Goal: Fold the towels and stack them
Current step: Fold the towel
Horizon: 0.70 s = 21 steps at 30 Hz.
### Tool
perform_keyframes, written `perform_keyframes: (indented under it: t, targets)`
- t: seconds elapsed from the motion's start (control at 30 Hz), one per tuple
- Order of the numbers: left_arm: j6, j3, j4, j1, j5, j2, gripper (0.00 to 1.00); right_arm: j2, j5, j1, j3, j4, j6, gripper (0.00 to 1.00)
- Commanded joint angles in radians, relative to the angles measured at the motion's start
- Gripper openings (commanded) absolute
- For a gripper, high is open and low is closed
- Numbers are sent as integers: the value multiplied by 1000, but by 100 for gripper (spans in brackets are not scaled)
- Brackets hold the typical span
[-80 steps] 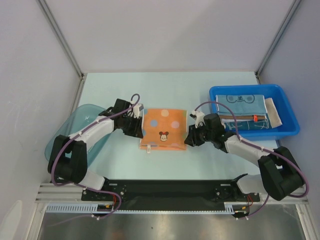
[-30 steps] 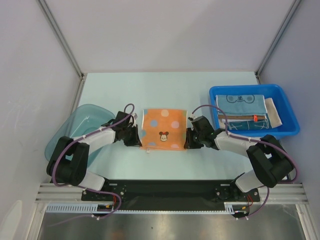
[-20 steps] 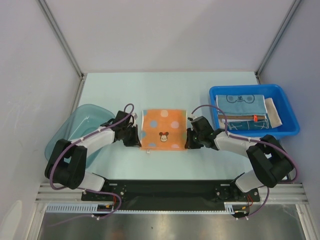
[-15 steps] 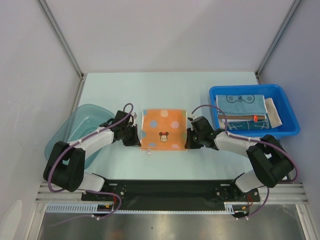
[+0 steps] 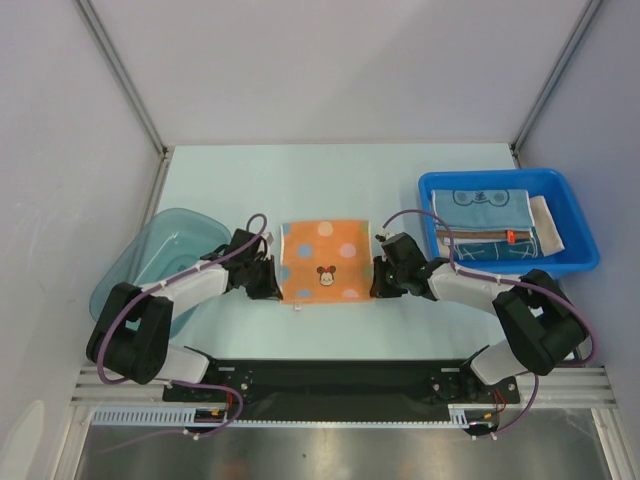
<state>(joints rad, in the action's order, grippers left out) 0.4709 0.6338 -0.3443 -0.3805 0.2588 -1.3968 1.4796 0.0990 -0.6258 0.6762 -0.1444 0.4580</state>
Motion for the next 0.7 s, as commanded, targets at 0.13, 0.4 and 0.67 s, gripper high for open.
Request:
perform_keyframes:
  t: [0.13, 0.4, 0.67]
  targets:
    - [5, -2, -79, -31, -104, -5, 2, -31, -62, 0, 34, -70, -27, 27]
    - [-35, 174, -271, -31, -177, 12, 28, -94, -99, 0, 147, -233, -33, 38]
    - [-121, 473, -263, -28, -176, -119, 29, 30, 42, 87, 363, -129, -188, 31]
